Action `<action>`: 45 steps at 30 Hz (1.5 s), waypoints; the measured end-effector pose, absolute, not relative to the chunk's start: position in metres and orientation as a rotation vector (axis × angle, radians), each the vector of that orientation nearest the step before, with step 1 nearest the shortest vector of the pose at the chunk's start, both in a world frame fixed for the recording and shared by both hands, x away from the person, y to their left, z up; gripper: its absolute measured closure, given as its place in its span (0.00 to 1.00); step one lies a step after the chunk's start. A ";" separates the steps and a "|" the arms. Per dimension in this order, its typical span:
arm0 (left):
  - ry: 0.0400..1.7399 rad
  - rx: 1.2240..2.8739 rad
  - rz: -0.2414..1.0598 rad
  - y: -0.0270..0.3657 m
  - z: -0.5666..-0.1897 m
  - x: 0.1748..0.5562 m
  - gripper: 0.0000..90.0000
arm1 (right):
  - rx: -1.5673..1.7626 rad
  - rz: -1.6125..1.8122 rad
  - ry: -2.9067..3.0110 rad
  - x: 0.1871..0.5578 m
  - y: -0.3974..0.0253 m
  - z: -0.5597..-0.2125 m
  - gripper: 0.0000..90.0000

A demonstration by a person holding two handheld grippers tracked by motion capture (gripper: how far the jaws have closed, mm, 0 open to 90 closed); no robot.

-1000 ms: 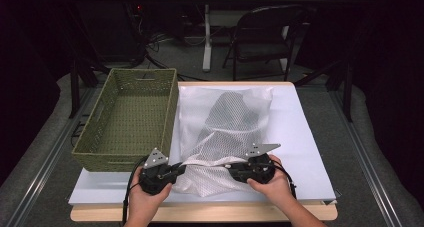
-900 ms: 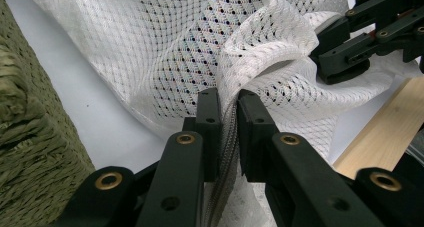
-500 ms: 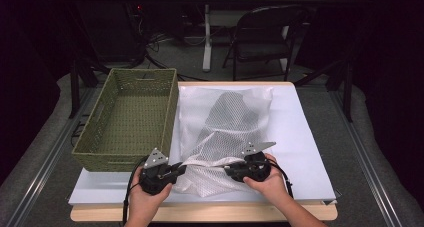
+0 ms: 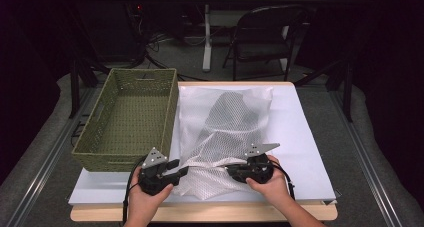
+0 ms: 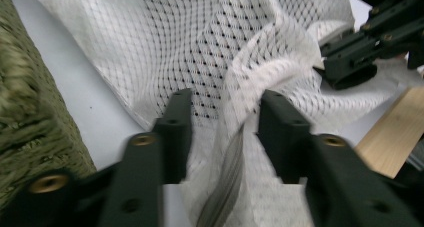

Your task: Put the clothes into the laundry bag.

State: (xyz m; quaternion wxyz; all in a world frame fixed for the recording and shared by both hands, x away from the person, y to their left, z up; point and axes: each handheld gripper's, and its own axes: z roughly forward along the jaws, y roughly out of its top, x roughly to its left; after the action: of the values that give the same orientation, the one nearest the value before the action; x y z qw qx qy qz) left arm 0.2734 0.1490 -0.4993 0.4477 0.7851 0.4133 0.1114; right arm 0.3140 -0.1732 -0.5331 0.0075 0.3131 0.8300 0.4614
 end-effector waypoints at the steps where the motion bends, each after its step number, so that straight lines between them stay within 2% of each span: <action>1: 1.010 1.940 0.279 0.148 -0.497 0.273 0.54 | 0.979 1.442 2.597 0.314 -0.173 -0.533 0.96; 5: 0.951 1.952 0.262 0.135 -0.488 0.270 0.48 | 0.972 1.442 2.602 0.313 -0.173 -0.531 0.96; 26: 0.825 2.089 0.186 0.074 -0.502 0.280 0.43 | 0.895 1.577 2.564 0.296 -0.174 -0.501 0.97; 36: 0.825 2.103 0.168 0.072 -0.505 0.285 0.88 | 0.936 1.602 2.546 0.299 -0.178 -0.506 0.96; 41: 0.802 2.101 0.160 0.072 -0.505 0.285 0.96 | 0.958 1.616 2.536 0.301 -0.180 -0.509 0.96; 45: 0.808 2.094 0.158 0.070 -0.506 0.284 0.97 | 0.972 1.610 2.529 0.303 -0.179 -0.510 0.96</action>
State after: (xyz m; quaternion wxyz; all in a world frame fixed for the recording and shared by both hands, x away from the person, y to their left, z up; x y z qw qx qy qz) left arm 0.2840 0.0699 -0.5062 0.4309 0.8398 0.3241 0.0635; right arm 0.3026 -0.1791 -0.5101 -0.0049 0.3086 0.8024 0.5108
